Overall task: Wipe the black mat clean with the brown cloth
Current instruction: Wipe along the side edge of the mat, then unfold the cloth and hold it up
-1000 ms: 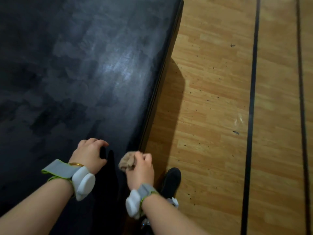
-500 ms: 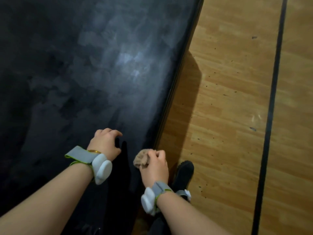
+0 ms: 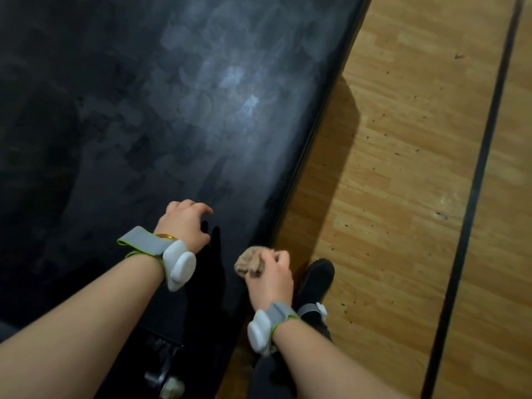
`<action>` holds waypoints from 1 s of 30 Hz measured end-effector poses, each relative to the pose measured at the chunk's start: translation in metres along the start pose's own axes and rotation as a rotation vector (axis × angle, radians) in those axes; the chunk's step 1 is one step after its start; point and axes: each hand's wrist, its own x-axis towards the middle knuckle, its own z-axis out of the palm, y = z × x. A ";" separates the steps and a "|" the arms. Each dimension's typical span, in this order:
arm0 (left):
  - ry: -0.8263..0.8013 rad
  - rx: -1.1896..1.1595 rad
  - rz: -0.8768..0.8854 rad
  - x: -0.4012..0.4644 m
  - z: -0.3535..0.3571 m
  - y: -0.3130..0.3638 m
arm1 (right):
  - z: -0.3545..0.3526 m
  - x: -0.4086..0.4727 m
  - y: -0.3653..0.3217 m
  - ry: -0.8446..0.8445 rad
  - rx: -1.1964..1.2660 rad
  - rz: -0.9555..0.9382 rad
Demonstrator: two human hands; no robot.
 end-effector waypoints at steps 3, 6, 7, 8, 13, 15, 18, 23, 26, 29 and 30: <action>0.002 0.005 -0.002 -0.005 0.003 0.001 | 0.010 -0.024 0.005 -0.221 -0.136 -0.063; 0.000 -0.002 -0.011 -0.011 0.006 0.001 | 0.005 -0.014 -0.002 -0.205 -0.153 -0.071; 0.002 -0.004 -0.014 -0.012 0.006 0.001 | 0.003 -0.008 -0.006 -0.146 -0.140 -0.043; 0.008 -0.003 -0.020 -0.013 0.006 0.000 | 0.002 -0.007 -0.008 -0.096 -0.131 -0.033; -0.013 -0.004 -0.059 -0.022 0.006 -0.008 | 0.012 -0.043 -0.003 -0.290 -0.315 -0.195; -0.035 0.007 -0.078 -0.025 0.004 -0.012 | 0.011 -0.043 -0.013 -0.406 -0.421 -0.239; -0.055 0.009 -0.121 -0.036 -0.013 -0.018 | 0.002 -0.027 -0.046 -0.566 -0.405 -0.214; -0.089 -0.023 -0.181 -0.046 -0.031 -0.022 | 0.005 -0.031 -0.075 -0.775 -0.179 -0.136; -0.013 -0.128 -0.178 -0.050 -0.059 -0.019 | -0.019 -0.021 -0.108 -0.477 0.062 -0.174; 0.106 -0.482 -0.201 -0.055 -0.100 -0.003 | -0.071 -0.004 -0.155 -0.295 0.302 -0.208; 0.137 -0.652 -0.195 -0.059 -0.115 0.004 | -0.089 0.000 -0.169 -0.259 0.352 -0.235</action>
